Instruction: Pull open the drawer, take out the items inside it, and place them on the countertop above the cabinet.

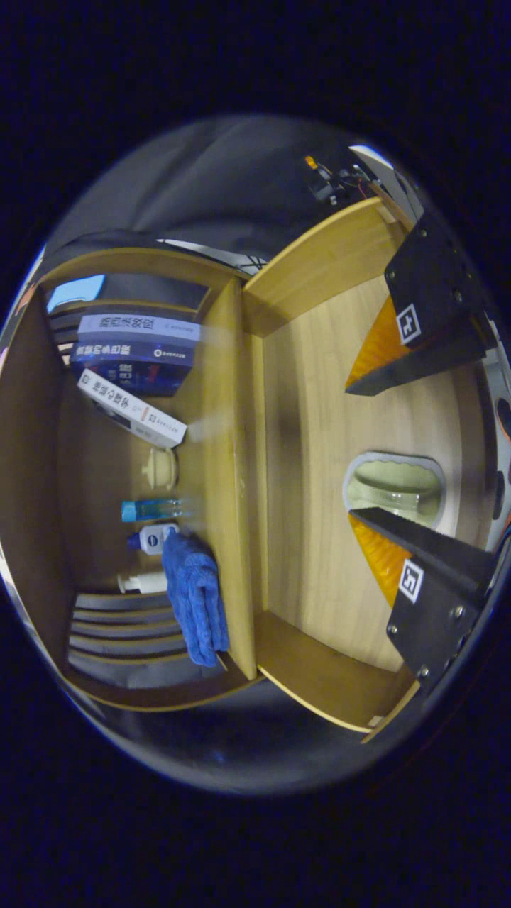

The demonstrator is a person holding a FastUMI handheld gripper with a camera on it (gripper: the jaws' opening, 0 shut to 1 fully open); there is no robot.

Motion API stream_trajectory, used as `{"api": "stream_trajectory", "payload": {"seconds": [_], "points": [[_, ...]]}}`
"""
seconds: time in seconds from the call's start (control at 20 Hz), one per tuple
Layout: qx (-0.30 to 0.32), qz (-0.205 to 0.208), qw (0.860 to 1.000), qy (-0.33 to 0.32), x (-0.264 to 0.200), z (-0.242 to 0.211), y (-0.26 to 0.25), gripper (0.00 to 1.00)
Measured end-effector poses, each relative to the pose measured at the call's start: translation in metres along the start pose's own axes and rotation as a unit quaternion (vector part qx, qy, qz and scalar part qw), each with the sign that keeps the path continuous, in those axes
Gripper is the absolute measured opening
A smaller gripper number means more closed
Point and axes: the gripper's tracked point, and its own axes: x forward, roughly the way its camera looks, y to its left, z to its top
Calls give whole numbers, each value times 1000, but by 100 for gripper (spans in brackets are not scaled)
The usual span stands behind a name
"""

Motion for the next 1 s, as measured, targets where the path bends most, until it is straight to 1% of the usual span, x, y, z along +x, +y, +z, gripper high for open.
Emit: {"api": "stream_trajectory", "payload": {"seconds": [0.1, 0.2, 0.3, 0.35, 0.4, 0.5, 0.55, 0.6, 0.65, 0.7, 0.8, 0.9, 1.0], "points": [[11, 0, 1000, 20, 12, -1, -2, 91], [28, 19, 999, 40, 16, -6, 8, 81], [38, 45, 996, 62, 19, -14, 24, 72], [34, 45, 996, 70, 21, -17, 27, 67], [27, 41, 996, 81, 24, -22, 28, 67], [25, 62, 994, 87, 26, -25, 43, 67], [17, 71, 992, 100, 30, -32, 49, 67], [15, 79, 991, 102, 34, -36, 55, 51], [7, 87, 990, 112, 28, -39, 57, 36], [10, 85, 991, 105, 32, -37, 57, 20], [8, 93, 991, 93, 22, -37, 61, 20], [9, 98, 994, 45, 12, -19, 63, 20], [6, 99, 995, -11, -2, 13, 62, 20]]}}
